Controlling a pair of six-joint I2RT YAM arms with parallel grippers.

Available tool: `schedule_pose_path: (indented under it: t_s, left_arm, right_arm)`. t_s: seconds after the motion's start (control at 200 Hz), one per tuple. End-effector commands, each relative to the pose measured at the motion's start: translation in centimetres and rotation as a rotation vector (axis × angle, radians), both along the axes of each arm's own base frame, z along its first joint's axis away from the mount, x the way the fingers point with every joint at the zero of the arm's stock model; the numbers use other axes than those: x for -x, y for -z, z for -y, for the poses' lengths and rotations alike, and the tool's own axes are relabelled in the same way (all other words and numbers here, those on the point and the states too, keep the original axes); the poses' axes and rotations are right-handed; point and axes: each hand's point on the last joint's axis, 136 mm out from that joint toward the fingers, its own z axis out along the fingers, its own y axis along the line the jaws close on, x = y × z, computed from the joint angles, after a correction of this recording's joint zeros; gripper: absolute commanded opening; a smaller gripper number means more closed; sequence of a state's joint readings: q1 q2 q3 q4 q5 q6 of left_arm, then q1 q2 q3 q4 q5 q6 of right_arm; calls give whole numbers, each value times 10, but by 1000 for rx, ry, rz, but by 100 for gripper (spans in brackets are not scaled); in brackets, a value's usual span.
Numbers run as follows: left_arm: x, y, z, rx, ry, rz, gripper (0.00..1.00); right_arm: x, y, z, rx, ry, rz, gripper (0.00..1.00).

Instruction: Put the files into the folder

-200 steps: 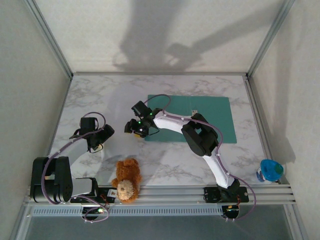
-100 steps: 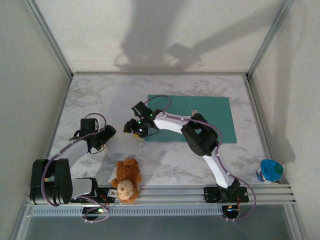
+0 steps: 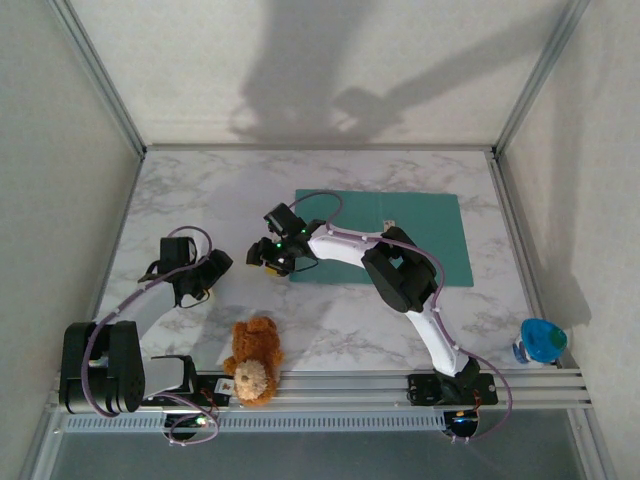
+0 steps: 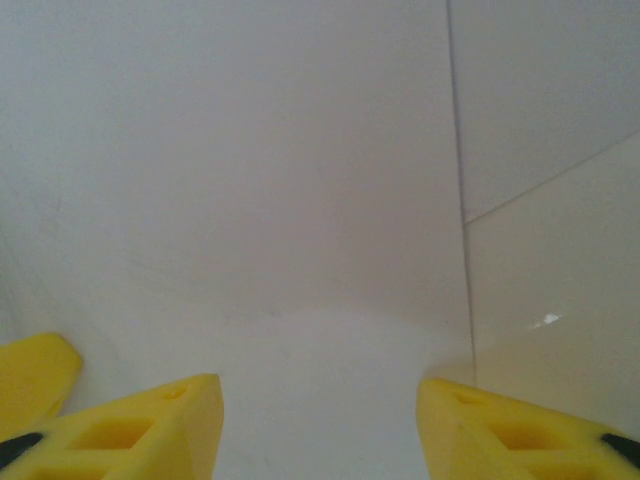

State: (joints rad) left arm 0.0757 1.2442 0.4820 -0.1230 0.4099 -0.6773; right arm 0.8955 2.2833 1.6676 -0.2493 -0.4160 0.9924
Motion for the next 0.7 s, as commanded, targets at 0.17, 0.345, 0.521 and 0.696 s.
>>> schedule_pose_path:
  t_s: [0.17,0.345,0.521,0.696]
  left_arm:
    - [-2,-6,9,55,18,35,74]
    - [-3,-7,9,61,17,33,69]
    - [-3,-8,11,75,11,31,64]
    - [-6,-12,12,90,5,43,58]
  right_arm:
    - [19,22,7,53,-11,-58,55]
    - [19,18,5,38,-15,-58,55]
    - [23,7,-3,-14,-23,-87,55]
    - [23,-8,-7,-41,-35,-81,56]
